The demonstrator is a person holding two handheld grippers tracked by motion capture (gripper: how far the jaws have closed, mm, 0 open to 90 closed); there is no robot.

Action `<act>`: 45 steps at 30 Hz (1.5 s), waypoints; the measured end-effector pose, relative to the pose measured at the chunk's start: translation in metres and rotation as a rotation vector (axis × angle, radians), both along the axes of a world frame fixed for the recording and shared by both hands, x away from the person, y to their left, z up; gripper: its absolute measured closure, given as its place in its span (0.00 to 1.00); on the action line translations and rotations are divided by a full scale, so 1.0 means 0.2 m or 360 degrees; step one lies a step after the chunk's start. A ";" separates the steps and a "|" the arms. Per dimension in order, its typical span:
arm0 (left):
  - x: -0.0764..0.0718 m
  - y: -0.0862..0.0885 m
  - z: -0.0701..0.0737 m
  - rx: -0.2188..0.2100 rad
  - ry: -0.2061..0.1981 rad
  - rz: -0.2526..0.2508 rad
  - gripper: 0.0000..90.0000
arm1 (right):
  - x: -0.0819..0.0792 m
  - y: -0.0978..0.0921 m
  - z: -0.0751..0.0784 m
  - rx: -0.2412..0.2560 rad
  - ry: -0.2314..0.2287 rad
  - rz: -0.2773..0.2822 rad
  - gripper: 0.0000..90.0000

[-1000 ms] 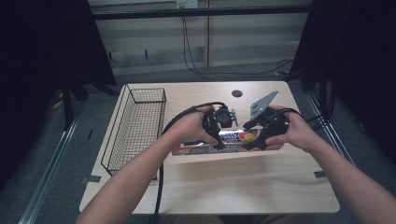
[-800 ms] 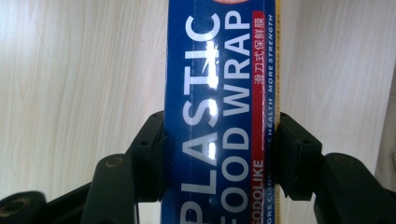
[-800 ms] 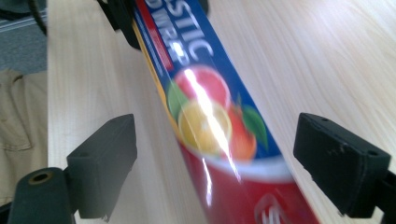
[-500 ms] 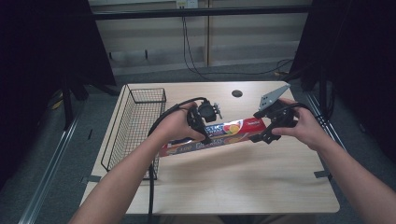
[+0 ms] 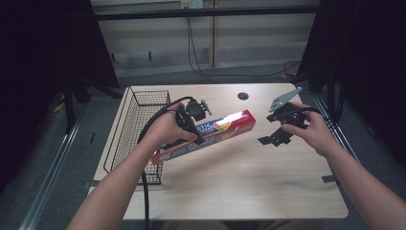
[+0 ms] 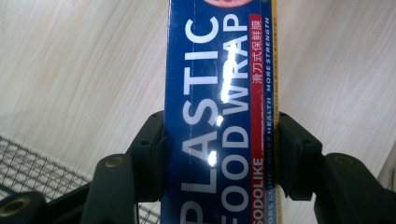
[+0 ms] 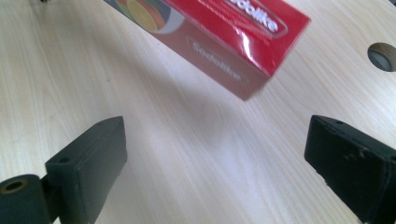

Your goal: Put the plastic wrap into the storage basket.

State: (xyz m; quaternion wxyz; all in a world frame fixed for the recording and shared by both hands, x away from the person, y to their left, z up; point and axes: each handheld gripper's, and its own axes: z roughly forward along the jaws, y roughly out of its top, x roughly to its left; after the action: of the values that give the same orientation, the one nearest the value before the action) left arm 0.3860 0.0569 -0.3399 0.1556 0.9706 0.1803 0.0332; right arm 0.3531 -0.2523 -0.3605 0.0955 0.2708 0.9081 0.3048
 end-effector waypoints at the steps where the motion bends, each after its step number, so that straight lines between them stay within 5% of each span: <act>1: 0.00 0.01 -0.01 -0.0017 0.0003 0.0040 0.49 | 0.00 0.00 0.00 0.0008 0.0004 -0.0020 0.06; 9: 0.01 0.11 0.00 -0.0011 -0.0001 0.0158 0.49 | -0.02 0.01 -0.04 0.0017 0.0046 -0.0120 0.08; 45: 0.04 0.50 0.03 -0.0046 -0.0028 0.0802 0.49 | -0.07 0.02 -0.11 0.0049 0.0029 -0.0220 0.07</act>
State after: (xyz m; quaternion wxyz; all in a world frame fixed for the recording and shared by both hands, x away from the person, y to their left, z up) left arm 0.3939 0.1559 -0.3332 0.1577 0.8924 0.4158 0.0768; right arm 0.3398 -0.2488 -0.3829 0.1039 0.3372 0.8832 0.3091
